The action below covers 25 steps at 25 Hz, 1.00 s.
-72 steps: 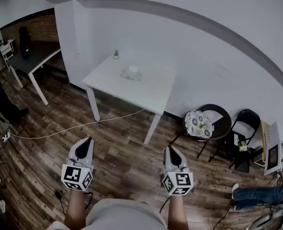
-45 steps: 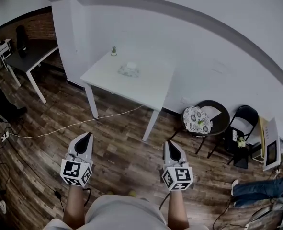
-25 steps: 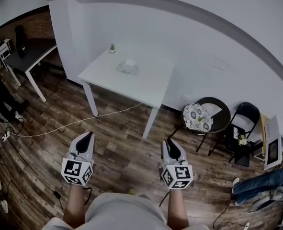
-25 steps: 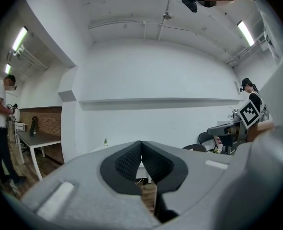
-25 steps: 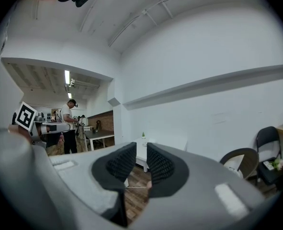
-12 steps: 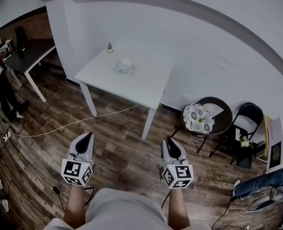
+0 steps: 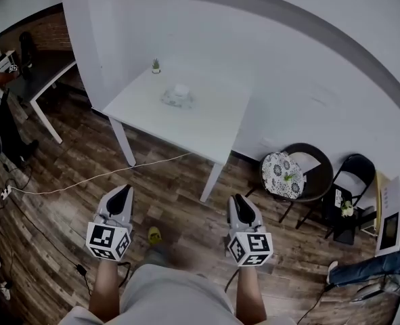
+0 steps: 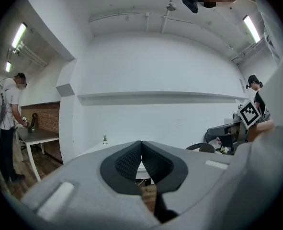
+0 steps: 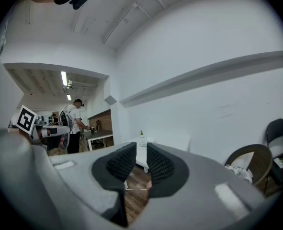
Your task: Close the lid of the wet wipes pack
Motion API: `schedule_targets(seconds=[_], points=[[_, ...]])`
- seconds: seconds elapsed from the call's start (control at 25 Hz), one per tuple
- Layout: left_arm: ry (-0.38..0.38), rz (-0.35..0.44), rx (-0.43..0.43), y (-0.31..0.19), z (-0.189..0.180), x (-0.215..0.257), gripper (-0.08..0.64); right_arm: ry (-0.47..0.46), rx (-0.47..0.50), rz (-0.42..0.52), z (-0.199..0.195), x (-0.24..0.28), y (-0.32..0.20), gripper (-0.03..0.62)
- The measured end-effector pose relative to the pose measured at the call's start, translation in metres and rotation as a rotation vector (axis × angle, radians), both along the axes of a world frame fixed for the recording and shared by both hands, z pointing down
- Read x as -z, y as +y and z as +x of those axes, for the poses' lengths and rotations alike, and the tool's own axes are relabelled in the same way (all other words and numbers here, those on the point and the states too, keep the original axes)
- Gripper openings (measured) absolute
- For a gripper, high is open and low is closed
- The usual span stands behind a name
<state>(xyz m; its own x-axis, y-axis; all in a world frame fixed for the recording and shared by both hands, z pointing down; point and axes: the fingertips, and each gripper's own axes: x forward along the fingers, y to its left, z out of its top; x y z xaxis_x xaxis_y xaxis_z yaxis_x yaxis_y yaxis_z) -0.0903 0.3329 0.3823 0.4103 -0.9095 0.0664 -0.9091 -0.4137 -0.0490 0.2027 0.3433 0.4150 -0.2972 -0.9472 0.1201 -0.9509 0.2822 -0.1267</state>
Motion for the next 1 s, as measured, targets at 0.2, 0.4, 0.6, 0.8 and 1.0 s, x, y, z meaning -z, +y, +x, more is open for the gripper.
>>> schedule_targets(seconds=[0.2, 0.4, 0.6, 0.8, 1.0], points=[[0.008, -0.015, -0.026, -0.059, -0.013, -0.005, 0.006, 0.002, -0.013, -0.011, -0.016, -0.001, -0.056, 0.069], [0.012, -0.027, -0.04, -0.125, -0.04, -0.001, 0.006, 0.002, -0.028, -0.031, -0.043, 0.002, -0.115, 0.07], [0.018, -0.037, -0.052, -0.188, -0.073, 0.0, 0.006, 0.003, -0.054, -0.043, -0.069, 0.004, -0.174, 0.069], [0.042, -0.032, -0.066, -0.235, -0.102, -0.005, 0.006, 0.016, -0.068, -0.026, -0.101, 0.008, -0.215, 0.07], [0.058, -0.051, -0.093, -0.26, -0.107, -0.014, 0.006, 0.029, -0.092, -0.042, -0.107, 0.006, -0.238, 0.069]])
